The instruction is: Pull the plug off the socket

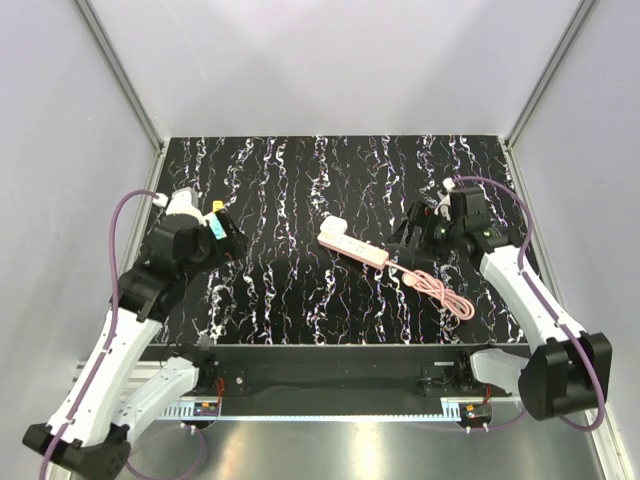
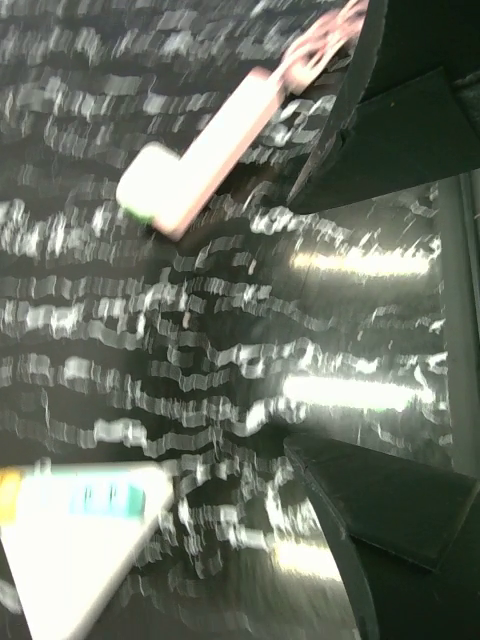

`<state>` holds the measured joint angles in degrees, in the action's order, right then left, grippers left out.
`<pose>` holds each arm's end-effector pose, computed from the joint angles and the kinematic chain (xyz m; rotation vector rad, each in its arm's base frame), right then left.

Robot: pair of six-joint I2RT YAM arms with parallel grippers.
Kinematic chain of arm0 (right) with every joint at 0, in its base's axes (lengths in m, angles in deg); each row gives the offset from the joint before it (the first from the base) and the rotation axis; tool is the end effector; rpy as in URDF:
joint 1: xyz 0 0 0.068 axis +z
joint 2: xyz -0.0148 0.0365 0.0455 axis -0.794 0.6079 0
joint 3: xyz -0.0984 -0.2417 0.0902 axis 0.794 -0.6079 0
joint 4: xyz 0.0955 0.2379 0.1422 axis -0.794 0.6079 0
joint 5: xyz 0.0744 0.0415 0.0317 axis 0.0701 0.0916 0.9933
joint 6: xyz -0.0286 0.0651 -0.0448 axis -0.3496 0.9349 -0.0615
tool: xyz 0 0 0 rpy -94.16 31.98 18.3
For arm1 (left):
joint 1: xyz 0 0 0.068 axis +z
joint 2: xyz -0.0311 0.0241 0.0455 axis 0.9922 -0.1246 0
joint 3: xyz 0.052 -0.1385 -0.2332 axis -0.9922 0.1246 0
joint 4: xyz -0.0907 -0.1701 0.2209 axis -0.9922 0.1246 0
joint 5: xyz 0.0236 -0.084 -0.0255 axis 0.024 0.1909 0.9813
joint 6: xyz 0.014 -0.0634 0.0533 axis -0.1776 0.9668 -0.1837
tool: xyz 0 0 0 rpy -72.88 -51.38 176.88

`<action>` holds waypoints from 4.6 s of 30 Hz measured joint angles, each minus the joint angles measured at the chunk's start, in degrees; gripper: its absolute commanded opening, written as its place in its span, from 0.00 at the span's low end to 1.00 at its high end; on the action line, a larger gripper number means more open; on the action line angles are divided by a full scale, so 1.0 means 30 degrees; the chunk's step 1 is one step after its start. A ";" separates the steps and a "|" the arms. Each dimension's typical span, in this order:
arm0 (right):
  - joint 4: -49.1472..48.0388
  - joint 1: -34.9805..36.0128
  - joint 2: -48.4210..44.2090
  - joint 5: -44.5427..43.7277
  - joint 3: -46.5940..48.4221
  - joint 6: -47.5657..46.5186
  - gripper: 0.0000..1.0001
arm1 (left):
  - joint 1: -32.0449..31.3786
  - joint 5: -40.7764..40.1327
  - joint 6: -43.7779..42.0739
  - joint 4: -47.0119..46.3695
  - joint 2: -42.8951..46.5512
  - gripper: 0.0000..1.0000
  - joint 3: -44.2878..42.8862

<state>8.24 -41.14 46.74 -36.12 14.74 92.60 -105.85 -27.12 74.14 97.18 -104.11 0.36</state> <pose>0.2840 0.0852 0.2444 0.1922 2.4505 0.7748 0.1962 -0.0697 0.3372 -0.2973 2.1379 -0.3929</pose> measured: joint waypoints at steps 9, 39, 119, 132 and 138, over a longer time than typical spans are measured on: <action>-0.3803 0.2346 0.3971 0.2885 0.2499 0.0328 0.98 | 0.9100 0.1749 -0.0918 0.0648 -0.1829 0.98 -0.0823; -0.8167 0.6302 0.4852 0.5639 0.2841 0.1690 0.98 | 1.7158 1.2699 0.4000 -1.4936 -1.4593 0.71 0.5377; -0.2047 1.4236 1.2429 -0.7147 0.8874 0.6783 0.78 | 0.4350 0.2834 1.1650 -2.6687 -0.5654 0.00 1.7617; -0.1661 1.4484 1.4790 -0.6812 1.1584 0.5362 0.74 | 0.4306 0.1741 1.1293 -2.5798 -0.4758 0.00 1.7617; -0.1821 1.4484 1.5883 -0.5625 1.2473 0.3592 0.67 | 0.4306 0.1690 1.1001 -2.5150 -0.4153 0.00 1.7617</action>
<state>2.78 2.31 94.39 -52.99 52.16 103.38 -92.93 -22.05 107.14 21.73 -116.56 53.21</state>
